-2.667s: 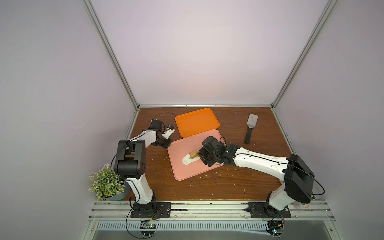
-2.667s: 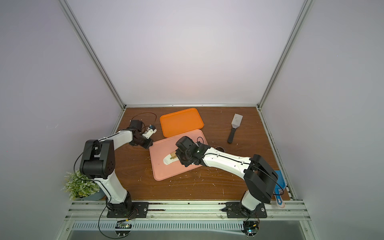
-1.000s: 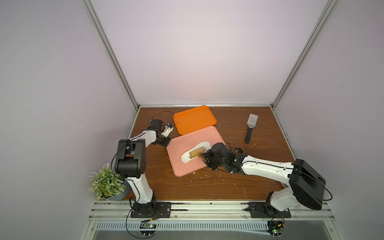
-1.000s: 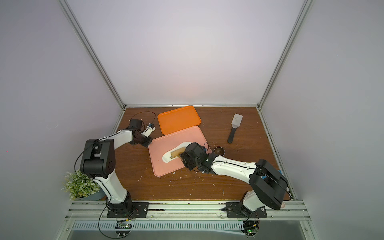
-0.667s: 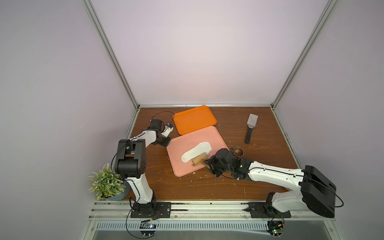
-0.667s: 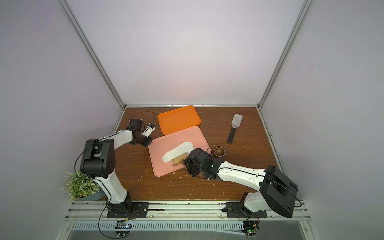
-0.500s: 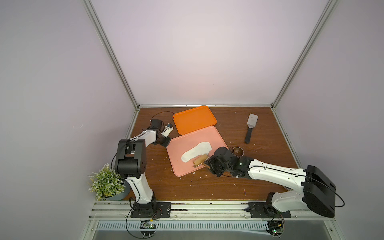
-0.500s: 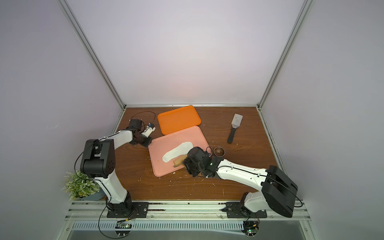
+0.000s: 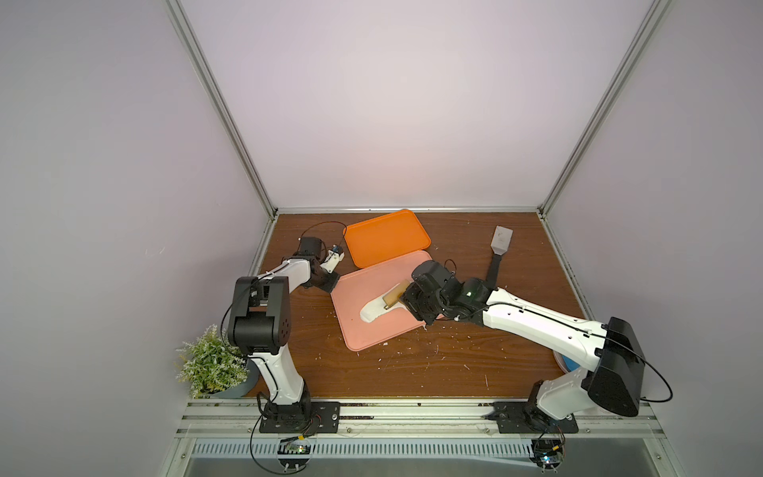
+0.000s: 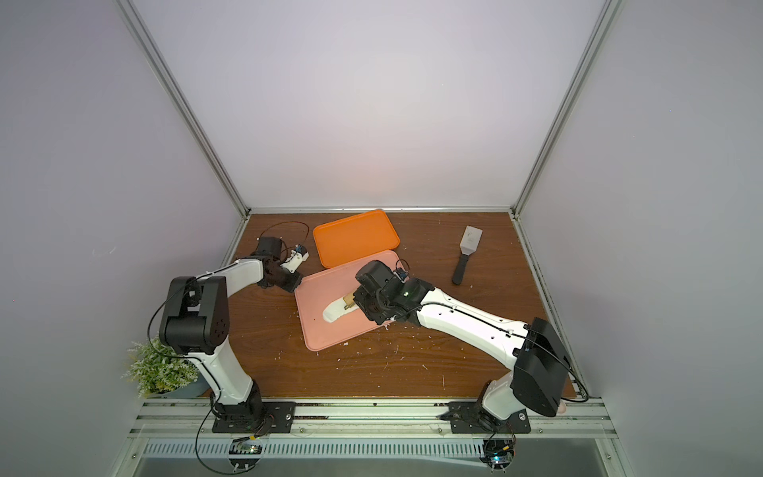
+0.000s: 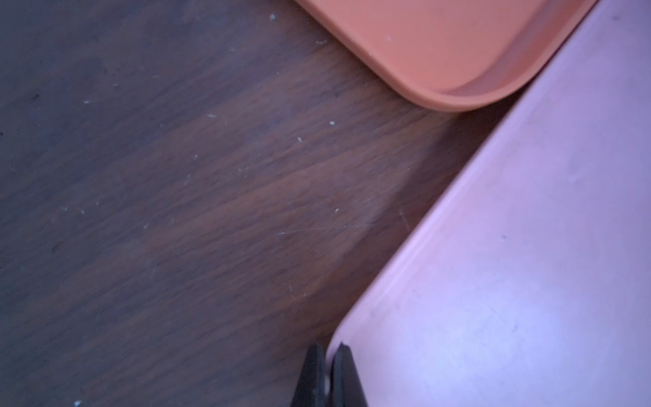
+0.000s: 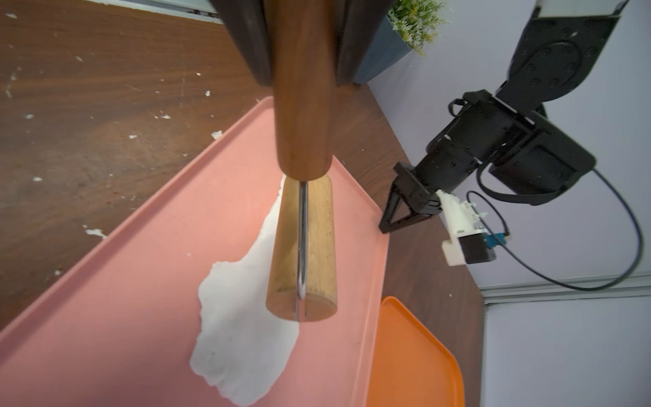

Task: Roll out the dumpling wrappers from the dough
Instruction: Flatten out the dough on the work surface.

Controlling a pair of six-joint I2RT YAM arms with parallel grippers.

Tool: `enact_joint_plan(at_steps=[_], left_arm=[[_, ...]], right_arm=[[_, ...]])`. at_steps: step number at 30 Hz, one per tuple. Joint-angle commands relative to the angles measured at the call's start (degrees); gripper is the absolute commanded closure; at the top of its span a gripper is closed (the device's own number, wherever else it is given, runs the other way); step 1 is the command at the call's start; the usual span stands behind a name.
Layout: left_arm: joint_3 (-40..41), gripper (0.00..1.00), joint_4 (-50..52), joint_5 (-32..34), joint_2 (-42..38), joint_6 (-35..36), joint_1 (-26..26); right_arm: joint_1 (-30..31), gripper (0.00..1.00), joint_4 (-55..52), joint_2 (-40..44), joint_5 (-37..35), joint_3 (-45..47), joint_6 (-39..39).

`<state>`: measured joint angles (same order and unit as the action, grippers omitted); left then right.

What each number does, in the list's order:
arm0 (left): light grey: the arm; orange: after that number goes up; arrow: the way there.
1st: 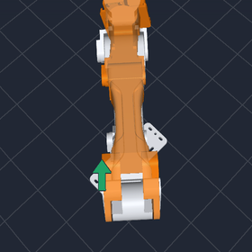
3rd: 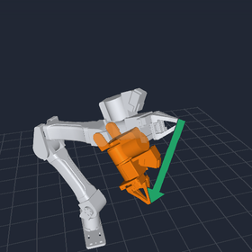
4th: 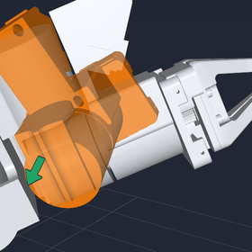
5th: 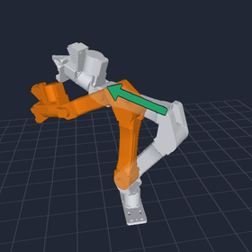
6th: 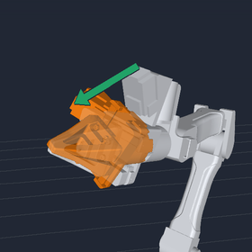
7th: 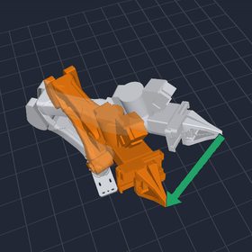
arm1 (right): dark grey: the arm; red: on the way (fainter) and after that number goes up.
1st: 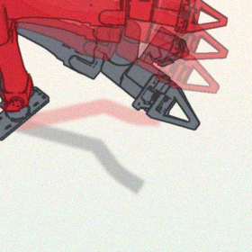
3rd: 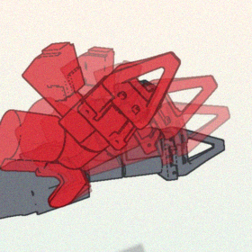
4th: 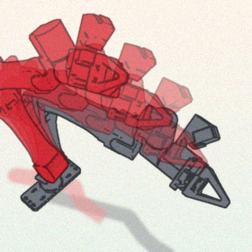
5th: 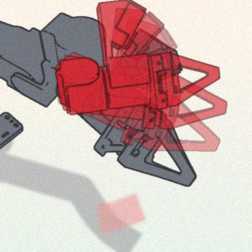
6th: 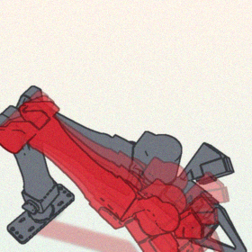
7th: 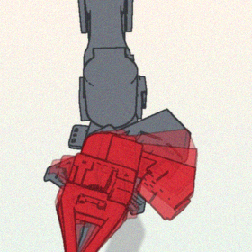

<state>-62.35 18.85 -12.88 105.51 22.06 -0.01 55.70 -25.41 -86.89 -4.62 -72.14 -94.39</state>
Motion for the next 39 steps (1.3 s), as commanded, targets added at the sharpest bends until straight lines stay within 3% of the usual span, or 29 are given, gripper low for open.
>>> enact_joint_plan(at_steps=[1, 10, 13, 16, 22, 39], left_arm=[[4.11, 1.0, 6.11, 3.74, 6.98, -0.38, 0.19], [4.23, 1.0, 6.01, 3.83, 7.07, -0.36, 0.19], [4.25, 1.0, 6.02, 3.85, 7.03, -0.33, 0.19], [4.32, 1.0, 5.84, 4.05, 6.9, -0.31, 0.2], [4.23, 1.0, 5.67, 4.38, 6.89, -0.44, 0.19], [4.16, 1.0, 5.67, 4.69, 6.63, -0.58, 0.12]], right_arm=[[-0.51, 1.0, 4.07, -2.85, 0.27, -2.05, 2.13], [-1.19, 1.0, 11.62, -12.94, 7.75, -3.09, 0.67], [-1.04, 1.0, 7.27, -14.19, 8.41, -2.27, -0.88], [-0.39, 1.0, -2.6, -12.03, 7.44, 3.08, -7.08], [0.55, 1.0, -1.79, -4.36, 8.68, 19.1, -16.7], [2.66, 1.0, -6.18, -2.11, 11.96, 29.77, -21.5]])
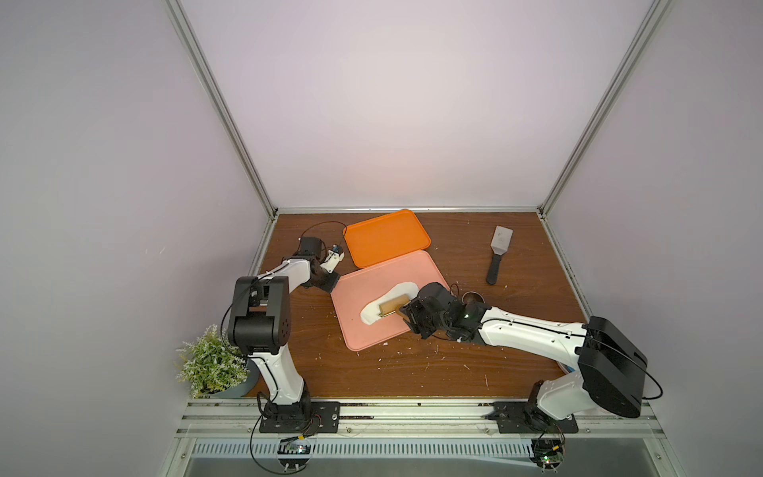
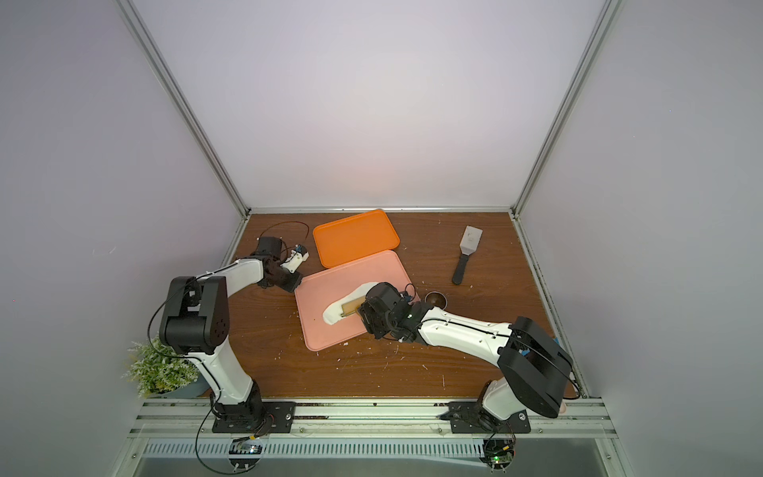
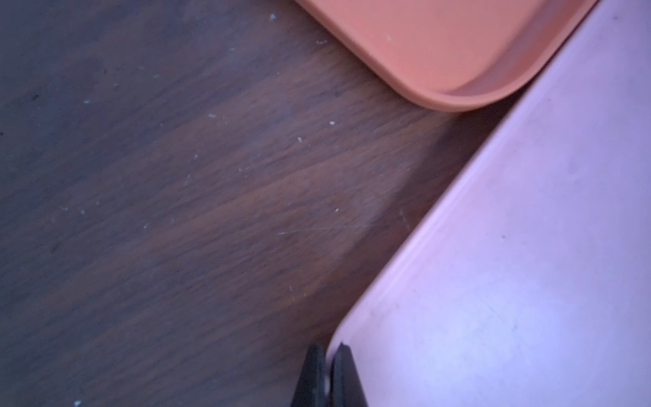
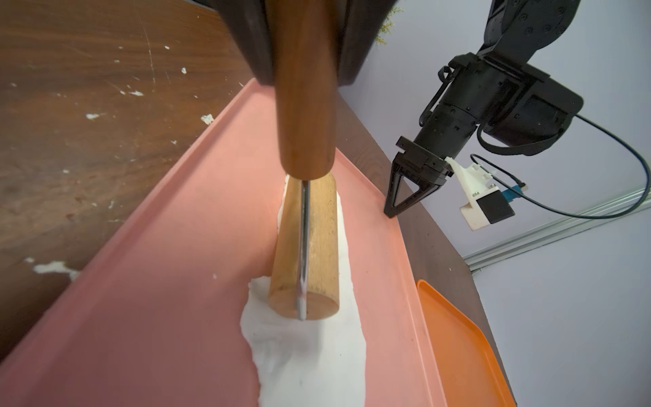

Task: Roll out the dumpling wrappers from the dough
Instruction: Flatten out the dough on the work surface.

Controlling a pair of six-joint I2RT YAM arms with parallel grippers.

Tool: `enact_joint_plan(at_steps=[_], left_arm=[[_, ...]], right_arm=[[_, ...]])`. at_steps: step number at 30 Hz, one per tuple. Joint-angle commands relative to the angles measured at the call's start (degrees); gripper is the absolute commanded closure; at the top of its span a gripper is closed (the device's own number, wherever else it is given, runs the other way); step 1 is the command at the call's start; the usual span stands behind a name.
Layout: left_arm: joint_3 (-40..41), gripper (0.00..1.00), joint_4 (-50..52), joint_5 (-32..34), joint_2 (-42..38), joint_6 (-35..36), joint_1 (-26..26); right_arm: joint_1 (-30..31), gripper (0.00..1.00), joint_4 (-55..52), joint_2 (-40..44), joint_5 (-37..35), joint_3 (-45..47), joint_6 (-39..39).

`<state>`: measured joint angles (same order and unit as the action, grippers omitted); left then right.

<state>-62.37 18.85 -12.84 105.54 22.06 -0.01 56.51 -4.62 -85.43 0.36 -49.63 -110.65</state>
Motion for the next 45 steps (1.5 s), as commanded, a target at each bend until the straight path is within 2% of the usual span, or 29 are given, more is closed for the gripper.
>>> enact_joint_plan(at_steps=[1, 16, 19, 23, 31, 36, 45], left_arm=[[4.14, 1.0, 5.6, 4.62, 6.59, -0.58, 0.1], [4.1, 1.0, 5.53, 4.95, 6.56, -0.71, 0.01], [4.1, 1.0, 5.82, 4.23, 6.61, -0.47, 0.01], [4.01, 1.0, 6.55, 2.56, 7.18, 0.04, 0.01], [4.18, 1.0, 6.59, 1.64, 7.13, 0.52, 0.01], [4.22, 1.0, 6.67, 1.5, 7.19, 0.62, 0.0], [4.05, 1.0, 6.81, 1.67, 7.24, 0.52, -0.01]], right_arm=[[1.98, 1.0, -27.47, -3.15, 7.02, 7.72, -5.45], [2.02, 1.0, -32.67, 1.43, 7.08, 9.54, -5.46], [2.02, 1.0, -35.12, 2.22, 3.57, 4.72, -3.2], [1.52, 1.0, -32.64, 1.3, -1.62, -4.76, 2.94], [0.43, 1.0, -24.58, -1.29, -2.47, -17.78, 11.45], [-0.3, 1.0, -20.1, -1.95, -1.69, -21.02, 14.48], [-2.3, 1.0, -14.27, -4.66, 0.3, -22.61, 14.91]])
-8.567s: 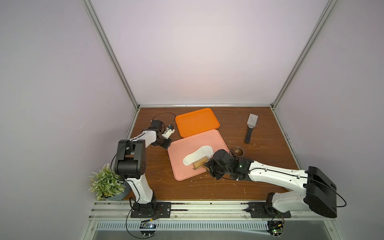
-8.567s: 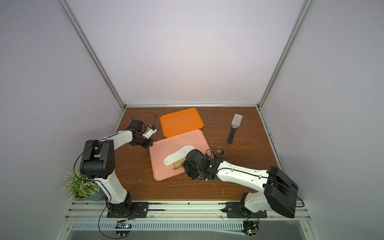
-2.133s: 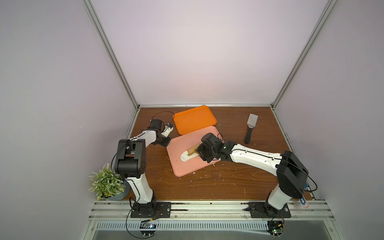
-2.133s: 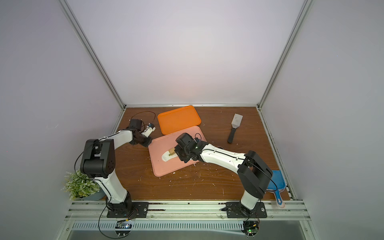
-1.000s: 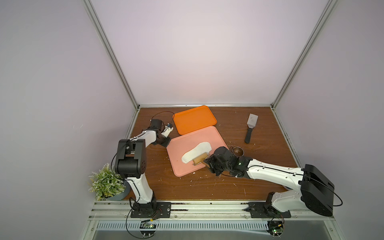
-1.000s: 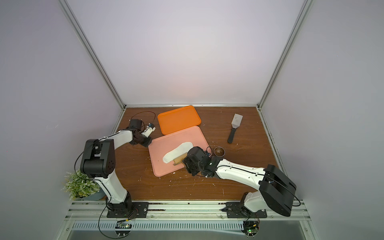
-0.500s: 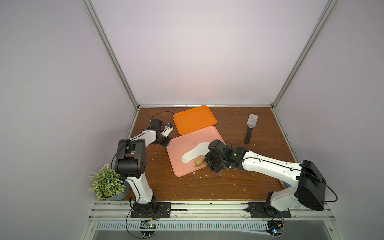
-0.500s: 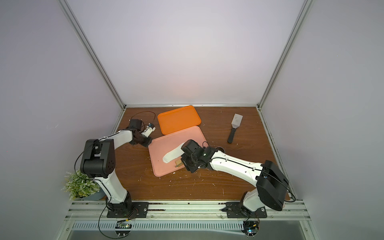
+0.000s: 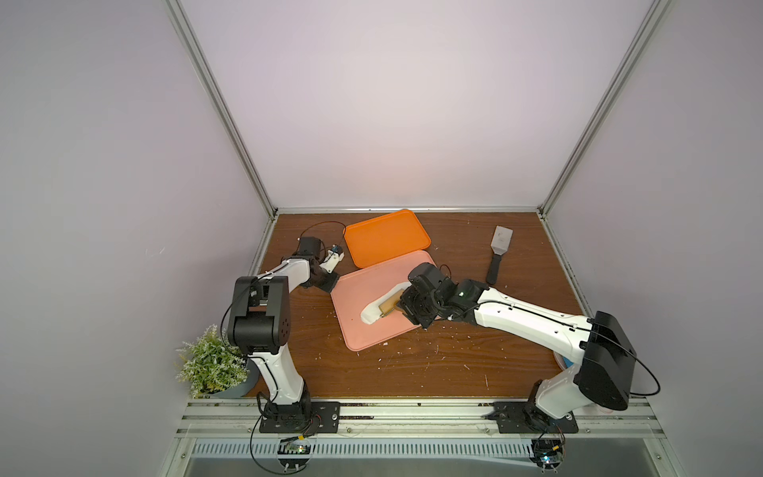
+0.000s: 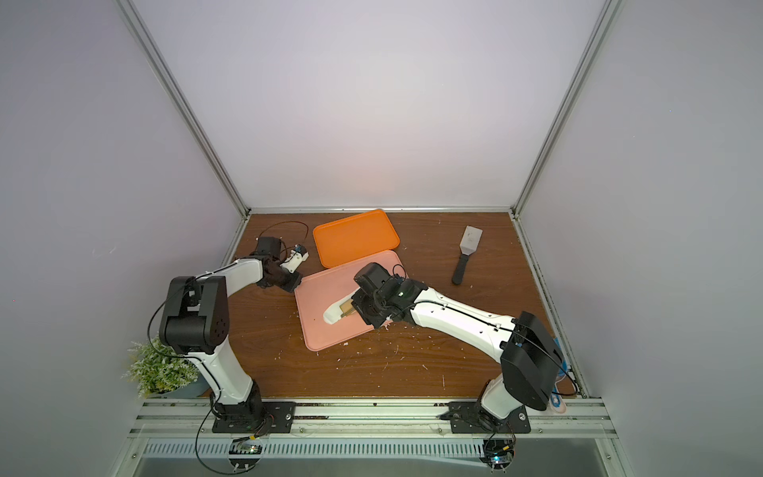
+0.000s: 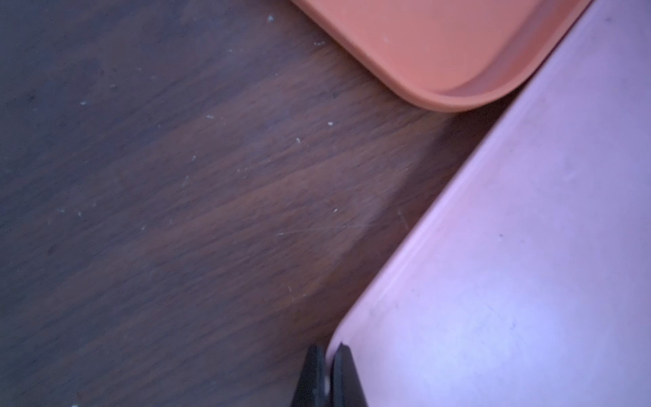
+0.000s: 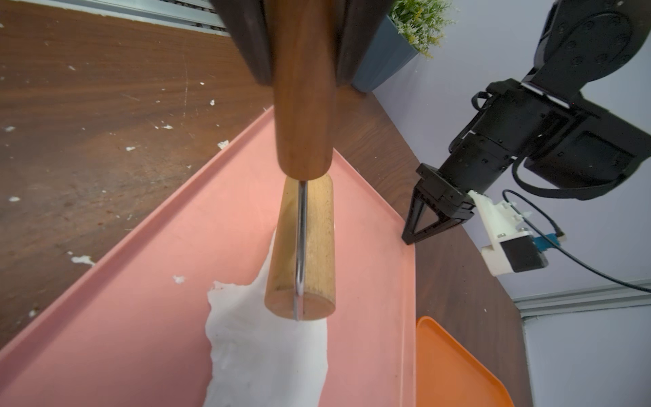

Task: Roll out the dumpling wrappers from the dough
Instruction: Flatten out the dough on the work surface.

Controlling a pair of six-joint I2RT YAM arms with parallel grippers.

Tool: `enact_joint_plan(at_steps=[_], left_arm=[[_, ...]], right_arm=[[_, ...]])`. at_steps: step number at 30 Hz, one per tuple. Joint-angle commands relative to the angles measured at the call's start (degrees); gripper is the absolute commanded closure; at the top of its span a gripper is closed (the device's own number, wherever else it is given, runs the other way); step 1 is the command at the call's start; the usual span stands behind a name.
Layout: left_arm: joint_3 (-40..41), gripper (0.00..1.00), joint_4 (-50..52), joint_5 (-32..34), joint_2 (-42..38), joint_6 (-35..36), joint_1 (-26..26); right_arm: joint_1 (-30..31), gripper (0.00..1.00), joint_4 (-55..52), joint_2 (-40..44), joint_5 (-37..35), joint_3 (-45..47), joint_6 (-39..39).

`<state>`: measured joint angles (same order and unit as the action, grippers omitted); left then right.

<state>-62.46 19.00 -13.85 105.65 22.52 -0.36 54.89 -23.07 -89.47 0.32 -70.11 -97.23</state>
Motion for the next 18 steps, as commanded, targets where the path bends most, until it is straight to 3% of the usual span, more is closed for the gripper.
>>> enact_joint_plan(at_steps=[1, 9, 18], left_arm=[[4.17, 1.0, 6.66, 2.69, 7.11, 0.06, 0.34], [4.17, 1.0, 6.57, 3.01, 7.21, -0.07, 0.36], [4.27, 1.0, 5.78, 4.25, 7.04, -0.42, 0.34]], right_arm=[[-0.94, 1.0, 5.7, -1.1, 1.21, -1.39, 1.0], [-1.28, 1.0, 12.33, -6.13, 6.53, 3.05, -1.17], [0.57, 1.0, -3.18, 2.58, 4.28, 21.31, -14.75]])
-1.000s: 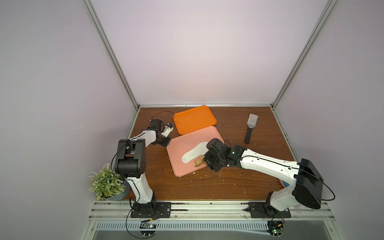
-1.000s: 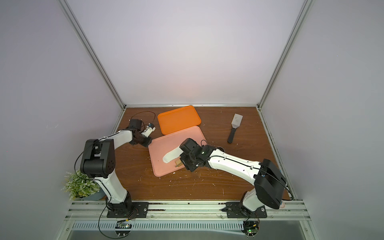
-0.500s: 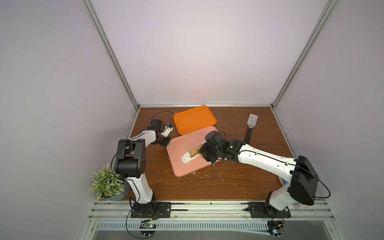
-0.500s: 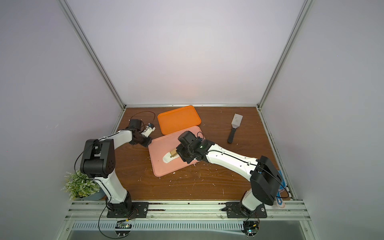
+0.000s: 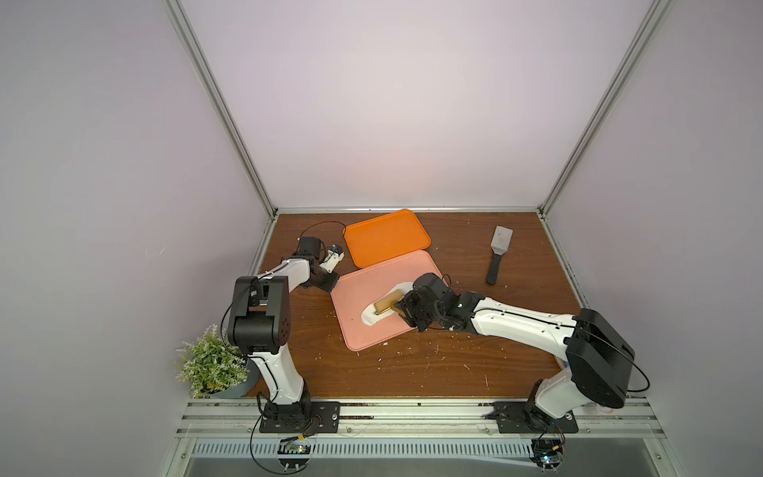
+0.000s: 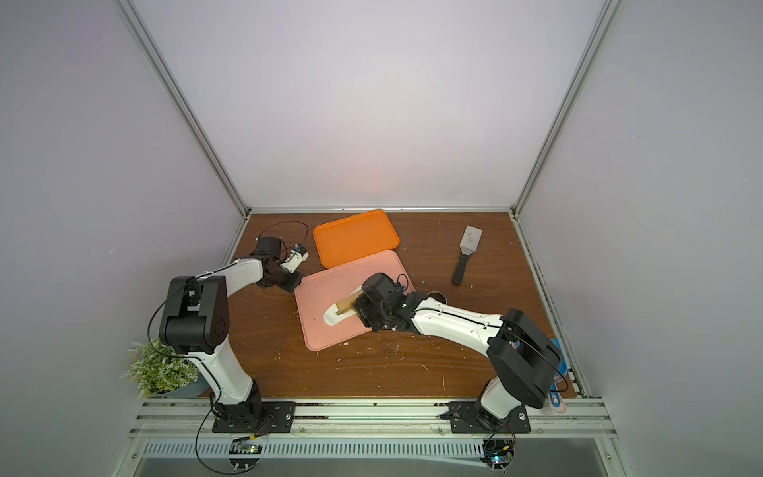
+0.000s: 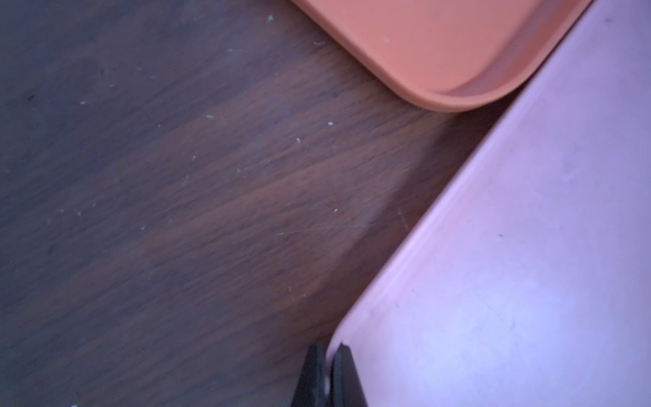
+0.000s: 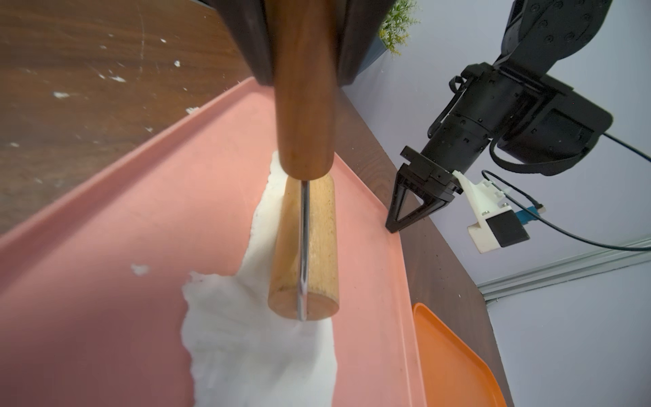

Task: Roll out the dumpling wrappers from the dough
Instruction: Flatten out the dough on the work surface.

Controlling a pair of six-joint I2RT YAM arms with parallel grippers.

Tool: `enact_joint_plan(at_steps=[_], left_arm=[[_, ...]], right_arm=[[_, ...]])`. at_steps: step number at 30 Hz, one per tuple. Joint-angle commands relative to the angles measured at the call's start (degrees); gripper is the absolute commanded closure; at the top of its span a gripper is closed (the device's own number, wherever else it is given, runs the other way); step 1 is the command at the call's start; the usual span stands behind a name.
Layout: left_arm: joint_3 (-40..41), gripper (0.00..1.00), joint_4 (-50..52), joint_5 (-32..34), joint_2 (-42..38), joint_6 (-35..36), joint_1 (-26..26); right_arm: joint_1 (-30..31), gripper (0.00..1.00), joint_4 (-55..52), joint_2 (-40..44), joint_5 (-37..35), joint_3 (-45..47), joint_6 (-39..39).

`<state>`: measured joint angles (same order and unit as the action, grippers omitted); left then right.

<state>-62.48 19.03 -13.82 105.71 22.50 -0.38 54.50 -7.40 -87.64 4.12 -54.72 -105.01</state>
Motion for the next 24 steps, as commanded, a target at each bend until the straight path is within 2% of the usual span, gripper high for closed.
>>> enact_joint_plan(at_steps=[1, 8, 12, 17, 24], left_arm=[[4.29, 1.0, 5.76, 4.34, 6.97, -0.5, 0.38], [4.21, 1.0, 5.74, 4.51, 6.96, -0.53, 0.38], [4.21, 1.0, 5.76, 4.59, 6.87, -0.52, 0.36], [4.29, 1.0, 5.75, 4.24, 6.85, -0.44, 0.38], [4.19, 1.0, 5.93, 3.59, 7.05, -0.19, 0.38]], right_arm=[[1.01, 1.0, -20.54, 1.33, 0.21, 6.78, -7.17], [1.22, 1.0, -30.42, -0.11, 0.52, 7.93, -4.91], [1.31, 1.0, -32.11, -0.76, 0.42, 7.11, -2.69], [1.56, 1.0, -34.26, 2.0, -5.8, -1.83, 2.53], [1.41, 1.0, -28.49, 8.6, -15.81, -12.26, 11.53]])
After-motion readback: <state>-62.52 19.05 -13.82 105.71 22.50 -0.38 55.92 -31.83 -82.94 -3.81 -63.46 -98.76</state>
